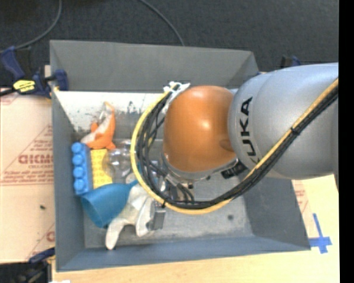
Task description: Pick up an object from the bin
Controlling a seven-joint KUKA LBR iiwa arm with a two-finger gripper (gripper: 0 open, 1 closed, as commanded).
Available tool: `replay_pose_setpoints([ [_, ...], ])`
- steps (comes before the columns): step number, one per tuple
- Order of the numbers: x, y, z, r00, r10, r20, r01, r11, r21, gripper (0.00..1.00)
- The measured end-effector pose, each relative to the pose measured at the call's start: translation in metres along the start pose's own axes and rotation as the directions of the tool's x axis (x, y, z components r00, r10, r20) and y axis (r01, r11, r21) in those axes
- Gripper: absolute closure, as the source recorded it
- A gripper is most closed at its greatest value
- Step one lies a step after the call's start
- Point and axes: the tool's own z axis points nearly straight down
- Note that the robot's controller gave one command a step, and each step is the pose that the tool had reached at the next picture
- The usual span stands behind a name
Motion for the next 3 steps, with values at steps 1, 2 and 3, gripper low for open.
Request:
replay_pose_setpoints([
  [1, -0.002, -0.001, -0.004, 1.0, 0.005, 0.008, -0.005, 1.0, -0.001, 0.0],
  [2, -0.066, -0.018, 0.093, 0.878, -0.478, 0.012, 0.478, 0.878, 0.005, 0.0],
  [3, -0.079, -0.033, 0.133, 0.91, -0.415, 0.006, 0.415, 0.91, 0.001, 0.0],
])
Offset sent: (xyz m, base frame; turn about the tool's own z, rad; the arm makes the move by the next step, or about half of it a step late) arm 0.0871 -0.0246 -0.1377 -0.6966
